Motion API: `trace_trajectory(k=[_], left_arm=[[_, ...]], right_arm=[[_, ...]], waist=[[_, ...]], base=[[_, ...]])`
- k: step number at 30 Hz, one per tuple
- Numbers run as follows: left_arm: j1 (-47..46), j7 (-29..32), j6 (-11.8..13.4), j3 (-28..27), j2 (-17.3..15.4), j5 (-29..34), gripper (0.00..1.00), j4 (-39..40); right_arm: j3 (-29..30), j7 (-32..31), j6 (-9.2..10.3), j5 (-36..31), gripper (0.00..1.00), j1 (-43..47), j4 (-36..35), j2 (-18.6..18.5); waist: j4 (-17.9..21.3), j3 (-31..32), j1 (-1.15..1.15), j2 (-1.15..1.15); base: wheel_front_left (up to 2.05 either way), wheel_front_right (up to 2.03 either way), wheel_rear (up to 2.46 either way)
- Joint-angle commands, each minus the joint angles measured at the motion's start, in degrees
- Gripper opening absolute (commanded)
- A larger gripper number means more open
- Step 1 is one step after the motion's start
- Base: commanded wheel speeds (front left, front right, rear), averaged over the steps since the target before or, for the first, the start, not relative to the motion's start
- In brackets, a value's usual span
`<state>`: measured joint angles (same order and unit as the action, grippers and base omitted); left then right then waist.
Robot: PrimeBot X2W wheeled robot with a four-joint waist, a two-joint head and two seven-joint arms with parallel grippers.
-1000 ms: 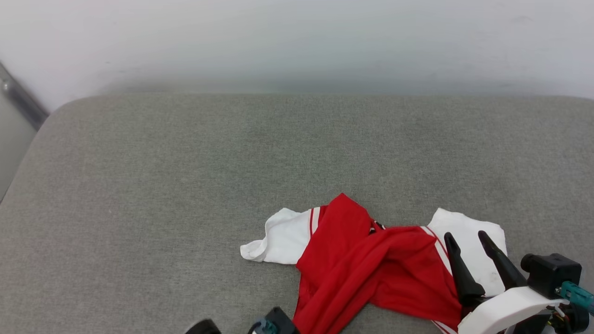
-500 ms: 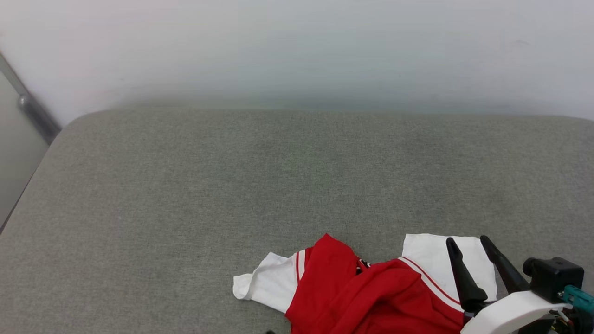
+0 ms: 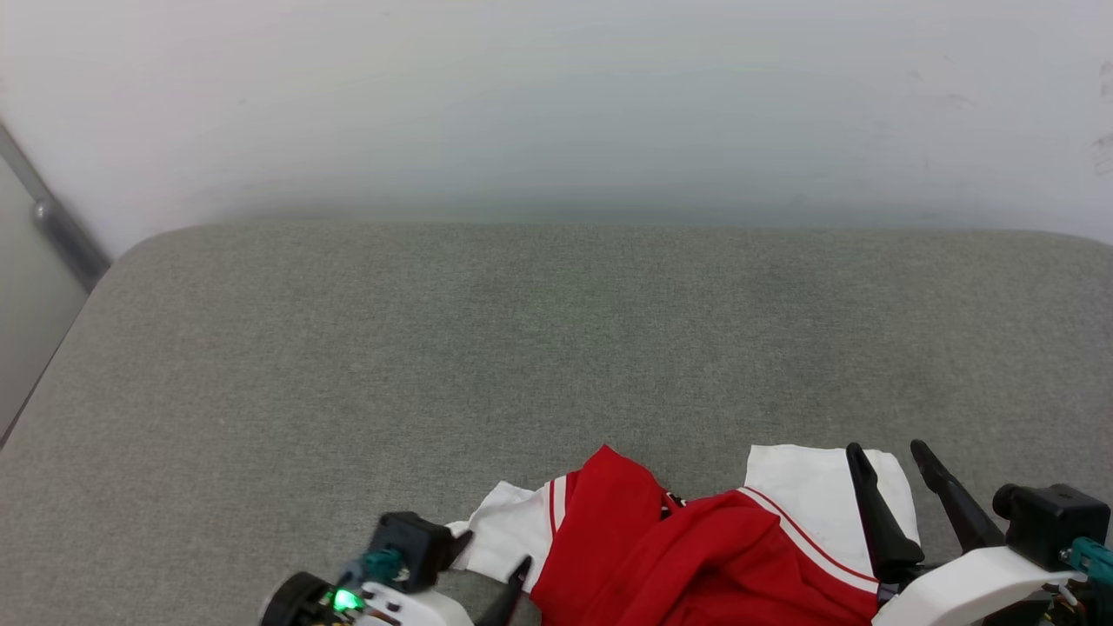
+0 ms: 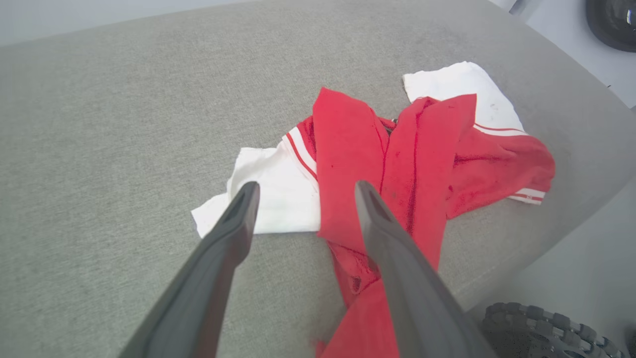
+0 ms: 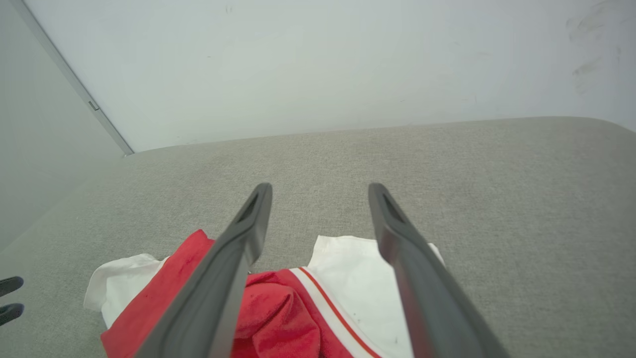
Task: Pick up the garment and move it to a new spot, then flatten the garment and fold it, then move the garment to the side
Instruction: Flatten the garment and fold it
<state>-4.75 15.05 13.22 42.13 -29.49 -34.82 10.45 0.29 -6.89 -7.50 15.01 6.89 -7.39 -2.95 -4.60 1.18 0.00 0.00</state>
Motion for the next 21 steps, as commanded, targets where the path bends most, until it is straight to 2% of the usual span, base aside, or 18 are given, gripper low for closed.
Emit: trace_trajectory(k=[1,4,7,14,21], left_arm=[[-0.48,-0.76,0.56,-0.92,-0.46,0.24,1.00,-0.29],[-1.14,-1.74,1.45,-3.18,-1.48,-0.27,1.00,-1.59],[-2.46,-0.56,0.54,-4.30,-2.53,-1.35,1.00,-3.63],[-8.69,7.37,-5.38,-3.12,-4.52,-4.50,1.00,-9.62],[-14.49,14.04,-11.49,0.35,-2.89,-6.03,1.00,-19.14]], right_arm=[[0.12,-0.05,0.02,0.04,1.00,0.36,-0.30,0.09],[0.24,-0.11,0.02,0.06,1.00,0.14,-0.58,0.09],[0.38,-0.26,0.02,0.01,1.00,0.05,-0.88,0.09],[-0.53,-0.76,0.02,-0.74,1.00,-2.07,-1.36,0.09],[-0.64,-0.25,0.02,-0.47,1.00,-3.56,-1.06,0.09]], waist=[[0.10,-0.08,0.00,0.00],[0.34,-0.39,0.00,0.00],[0.56,-1.02,0.00,0.00],[1.80,-4.56,0.00,0.00],[3.06,-7.84,0.00,0.00]], base=[[0.00,0.00,0.00],[0.00,0.00,0.00],[0.00,0.00,0.00],[0.00,0.00,0.00],[0.00,0.00,0.00]])
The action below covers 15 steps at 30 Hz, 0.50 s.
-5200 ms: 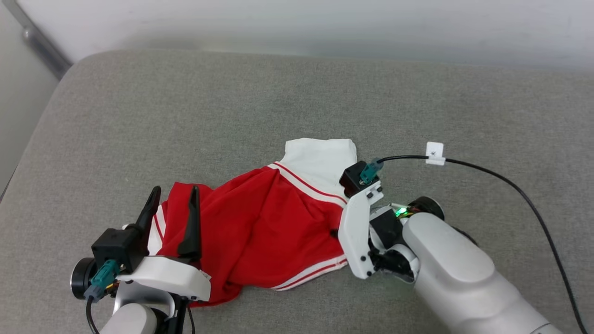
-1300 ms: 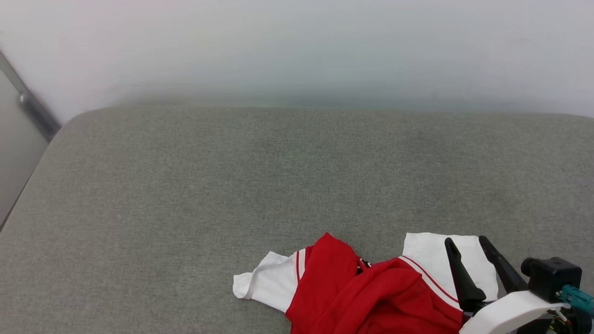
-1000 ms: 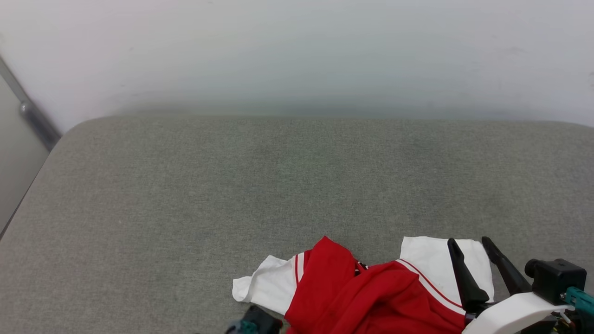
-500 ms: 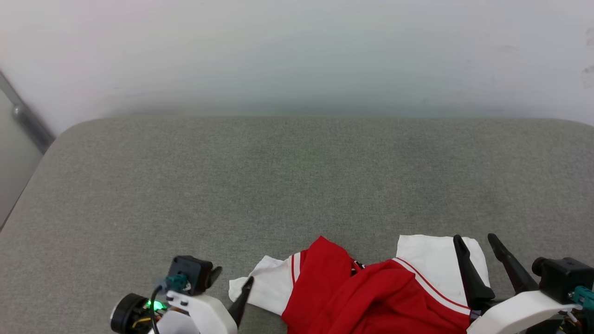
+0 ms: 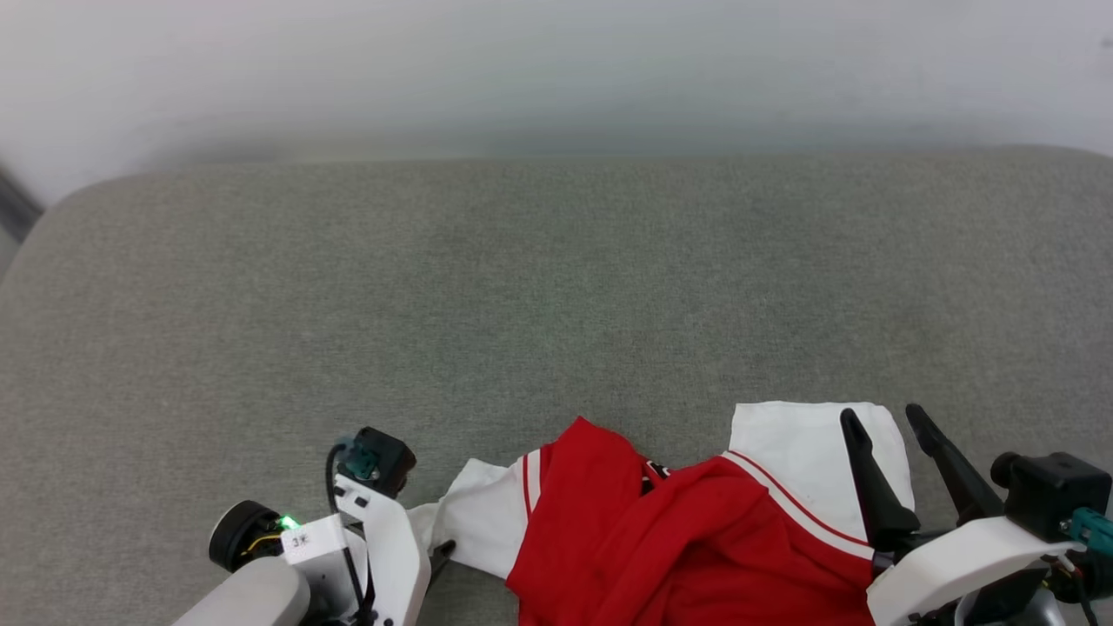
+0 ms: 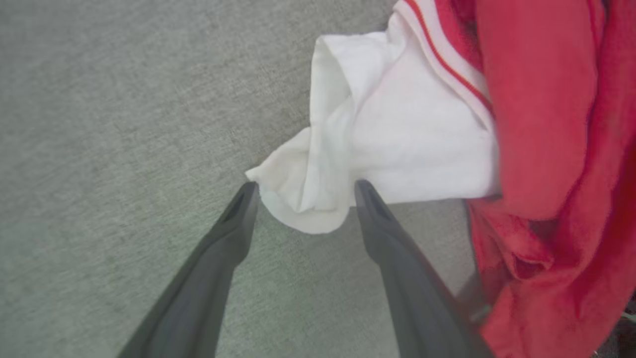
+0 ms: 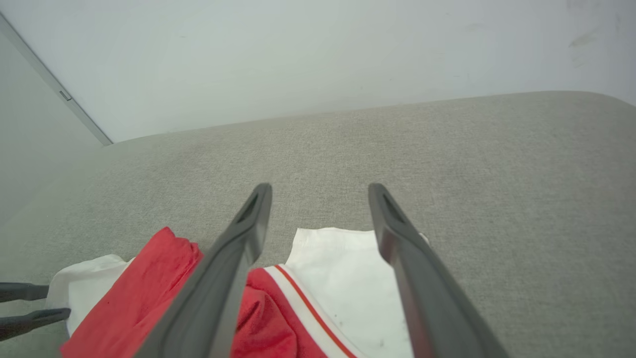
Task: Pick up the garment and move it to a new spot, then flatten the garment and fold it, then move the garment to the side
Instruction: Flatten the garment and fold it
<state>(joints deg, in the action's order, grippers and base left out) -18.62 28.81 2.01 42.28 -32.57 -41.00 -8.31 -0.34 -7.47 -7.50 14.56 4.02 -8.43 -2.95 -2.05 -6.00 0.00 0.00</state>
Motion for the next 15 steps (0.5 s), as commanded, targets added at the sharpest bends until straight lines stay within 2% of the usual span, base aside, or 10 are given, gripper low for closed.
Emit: trace_trajectory(k=[1,2,3,5,6,7,8,9,15], left_arm=[[-1.34,0.94,-0.89,0.70,0.45,0.08,1.00,-1.78],[-2.04,1.72,-1.48,1.22,0.68,0.28,1.00,-3.28],[-3.35,4.60,-3.46,3.53,1.68,0.58,1.00,-7.14],[-3.79,6.55,-4.74,5.17,2.27,0.66,1.00,-9.29],[-3.85,7.33,-5.30,5.79,2.73,0.35,0.97,-10.21],[-3.88,8.44,-5.79,6.51,3.16,-0.07,0.70,-11.24],[-3.65,9.28,-6.32,7.11,3.58,-0.49,0.31,-12.05],[-3.53,9.31,-6.65,7.33,4.05,-0.83,0.00,-12.58],[-2.85,5.99,-6.09,5.59,5.20,-2.53,0.00,-14.47]], right_arm=[[0.04,0.38,0.02,0.13,1.00,-0.80,0.18,0.08],[-0.04,0.49,0.02,0.28,1.00,-0.92,0.31,0.09],[-0.13,0.78,0.02,0.50,1.00,-1.23,0.69,0.09],[-0.10,0.87,0.02,0.58,1.00,-1.43,0.92,0.09],[-0.12,0.93,0.02,0.64,1.00,-1.53,1.03,0.09],[-0.03,0.99,0.02,0.70,1.00,-1.58,1.18,0.09],[0.00,1.04,0.02,0.80,1.00,-1.64,1.35,0.09],[-0.03,1.00,0.02,0.92,1.00,-1.68,1.54,0.09],[0.76,0.91,0.02,1.64,1.00,-1.06,2.27,0.09]], waist=[[0.68,-0.99,0.00,0.00],[0.85,-1.24,0.00,0.00],[1.28,-1.84,0.00,0.00],[1.51,-2.11,0.00,0.00],[1.65,-2.21,0.00,0.00],[1.78,-2.27,0.00,0.00],[1.91,-2.26,0.00,0.00],[2.08,-2.23,0.00,0.00],[2.18,-1.44,0.00,0.00]], base=[[0.00,0.00,0.00],[0.00,0.00,0.00],[0.00,0.00,0.00],[0.00,0.00,0.00],[0.00,0.00,0.00],[0.00,0.00,0.00],[0.00,0.00,0.00],[0.00,0.00,0.00],[0.00,0.00,0.00]])
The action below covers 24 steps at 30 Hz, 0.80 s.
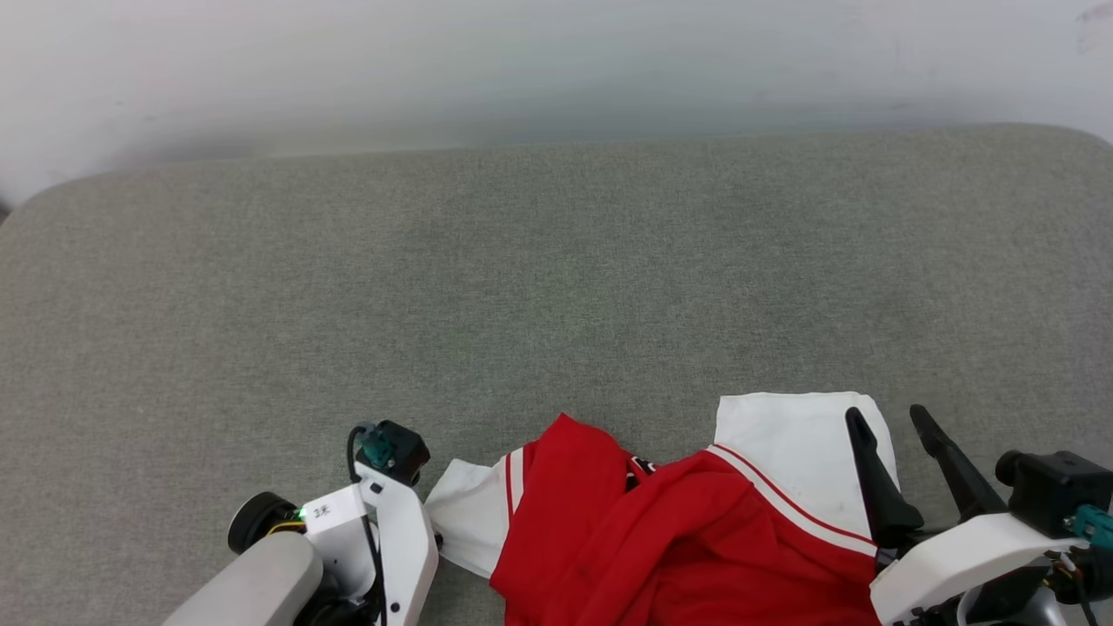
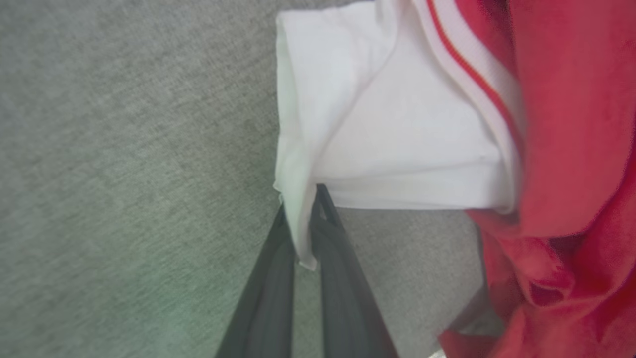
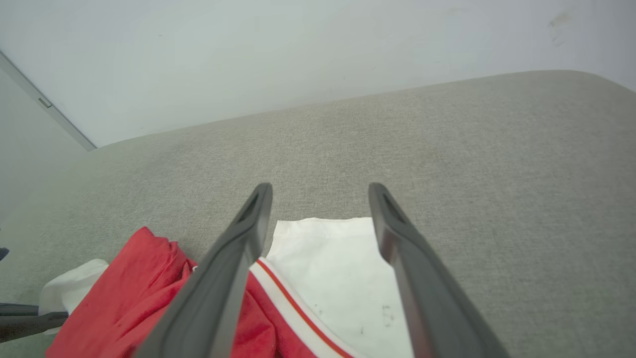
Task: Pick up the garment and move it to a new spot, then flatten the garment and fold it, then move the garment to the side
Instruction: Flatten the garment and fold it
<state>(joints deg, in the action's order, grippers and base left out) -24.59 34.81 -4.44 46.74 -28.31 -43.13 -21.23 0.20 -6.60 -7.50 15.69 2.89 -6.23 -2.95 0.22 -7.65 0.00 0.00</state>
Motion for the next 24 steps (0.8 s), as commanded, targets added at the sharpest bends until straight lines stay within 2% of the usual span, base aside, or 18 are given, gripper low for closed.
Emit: trace_trajectory(k=[1,4,10,17,24], left_arm=[[3.09,-1.01,0.69,0.57,0.96,-0.34,0.00,-1.58],[3.23,-3.88,1.65,-0.76,0.84,-0.19,0.00,-1.12],[4.22,-13.55,6.37,-4.50,-0.60,2.16,0.00,2.65],[5.47,-19.03,10.95,-6.75,-2.08,4.60,0.00,10.29],[4.61,-19.91,13.07,-7.06,-2.93,6.36,0.00,17.75]], right_arm=[[0.43,-0.10,0.02,0.68,1.00,0.09,0.14,0.09],[1.10,-0.27,0.02,1.13,1.00,0.06,0.31,0.08],[5.59,-3.97,0.01,3.76,1.00,0.07,4.32,0.07],[11.41,-15.05,0.01,5.37,1.00,-4.62,14.22,-3.15],[8.13,-28.17,0.01,5.68,1.00,-13.10,22.18,-8.01]], waist=[[-0.15,0.44,0.00,0.00],[-0.40,0.99,0.00,0.00],[-1.30,2.79,0.00,0.00],[-2.37,3.39,0.00,0.00],[-3.91,1.29,0.00,0.00]], base=[[0.00,0.00,0.00],[0.00,0.00,0.00],[0.00,0.00,0.00],[0.00,0.00,0.00],[0.00,0.00,0.00]])
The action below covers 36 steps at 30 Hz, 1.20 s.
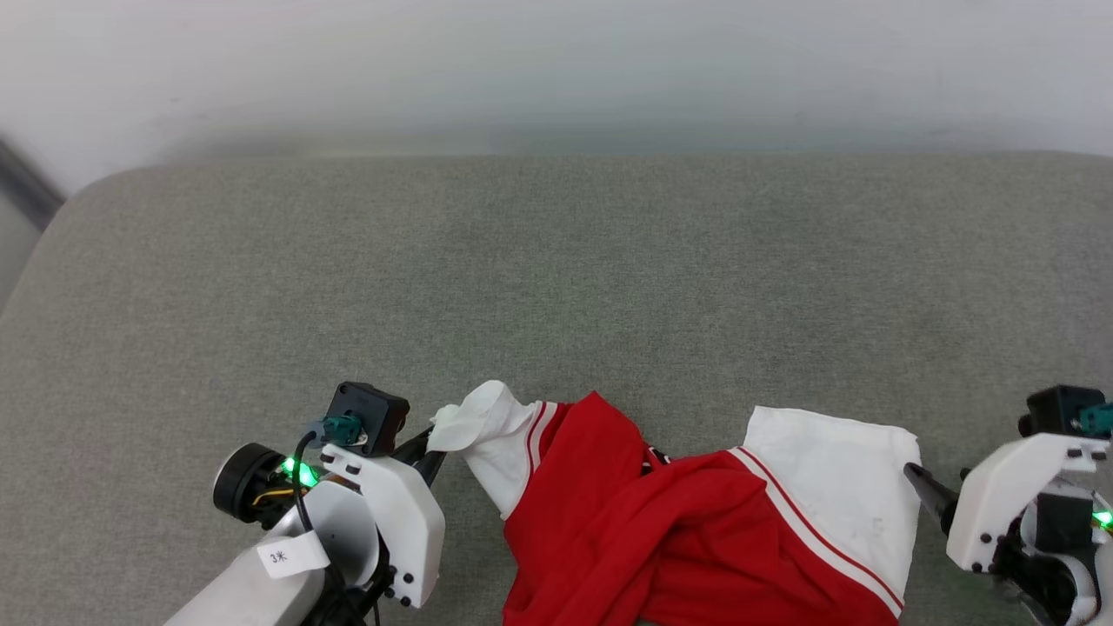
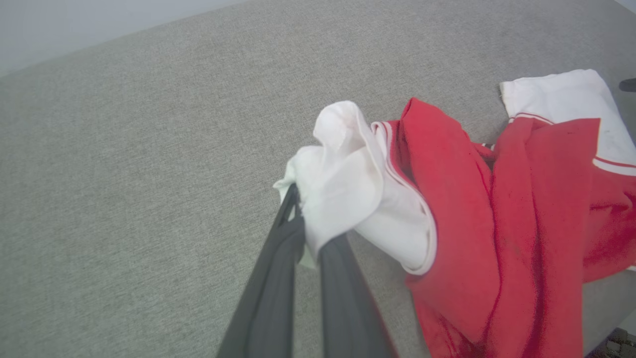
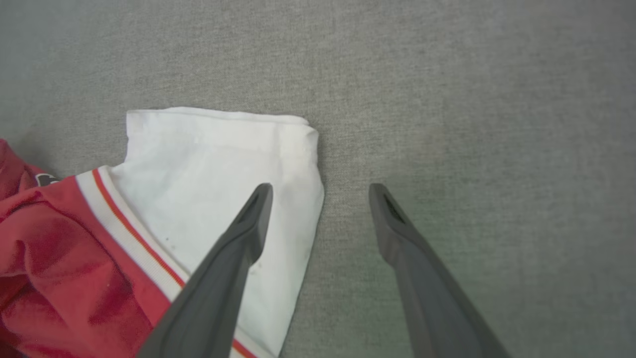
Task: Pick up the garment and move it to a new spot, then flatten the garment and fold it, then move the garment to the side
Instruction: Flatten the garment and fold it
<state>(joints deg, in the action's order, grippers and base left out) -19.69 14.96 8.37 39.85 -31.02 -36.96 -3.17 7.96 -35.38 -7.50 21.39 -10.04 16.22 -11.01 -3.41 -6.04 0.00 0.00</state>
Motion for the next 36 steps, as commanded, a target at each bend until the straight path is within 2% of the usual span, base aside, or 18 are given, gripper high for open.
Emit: trace_trajectory(k=[1,9,13,14,15,16,17,22,28,36], left_arm=[[-0.51,0.02,0.26,-0.09,-0.29,0.49,0.00,0.56],[-1.86,-0.16,0.43,-0.18,-0.38,0.79,0.00,3.26],[-2.01,-0.42,0.15,-0.18,-0.26,0.59,0.00,3.10],[-2.07,-0.54,0.07,-0.18,-0.27,0.53,0.00,3.01],[-2.12,-0.55,0.00,-0.21,-0.28,0.42,0.00,2.93],[-2.14,-0.62,-0.02,-0.24,-0.28,0.33,0.00,2.79],[-2.12,-0.68,-0.06,-0.27,-0.32,0.20,0.00,2.65],[-1.81,-0.72,0.01,-0.67,-0.59,-0.49,0.00,1.97],[-3.26,-1.89,0.89,-2.42,-1.69,-0.07,0.00,1.06],[-8.14,-4.56,1.97,-6.60,-1.98,-0.57,0.00,-1.91]], right_arm=[[-0.63,-0.79,0.02,-0.36,1.00,-1.59,0.62,-0.74],[-8.53,-6.64,0.02,0.19,1.00,-9.86,9.12,-3.44],[-12.32,-12.24,0.01,2.59,1.00,-9.68,15.02,-2.78],[-12.70,-13.49,0.01,3.09,0.85,-9.52,16.28,-2.64],[-12.64,-14.68,0.01,3.45,0.43,-9.32,17.53,-2.41],[-12.41,-15.82,0.02,3.74,0.15,-9.18,18.65,-2.21],[-12.06,-16.86,0.02,4.16,0.00,-9.15,19.71,-1.84],[-11.22,-14.42,0.02,4.15,0.00,-12.38,18.72,-2.34],[-9.45,-7.78,0.02,2.61,0.00,-17.82,11.60,-4.78],[-7.81,-2.94,0.02,0.19,0.00,-21.15,3.87,-5.54]], waist=[[-0.50,-0.76,0.00,0.00],[-1.88,-4.19,0.00,0.00],[-2.23,-5.19,0.00,0.00],[-2.26,-5.31,0.00,0.00],[-2.26,-5.40,0.00,0.00],[-2.25,-5.42,0.00,0.00],[-2.23,-5.37,0.00,0.00],[-1.59,-4.52,0.00,0.00],[-0.12,-1.96,0.00,0.00],[1.35,1.79,0.00,0.00]], base=[[0.00,0.00,0.00],[0.00,0.00,0.00],[0.00,0.00,0.00],[0.00,0.00,0.00],[0.00,0.00,0.00],[0.00,0.00,0.00],[0.00,0.00,0.00],[0.00,0.00,0.00],[0.00,0.00,0.00],[0.00,0.00,0.00]])
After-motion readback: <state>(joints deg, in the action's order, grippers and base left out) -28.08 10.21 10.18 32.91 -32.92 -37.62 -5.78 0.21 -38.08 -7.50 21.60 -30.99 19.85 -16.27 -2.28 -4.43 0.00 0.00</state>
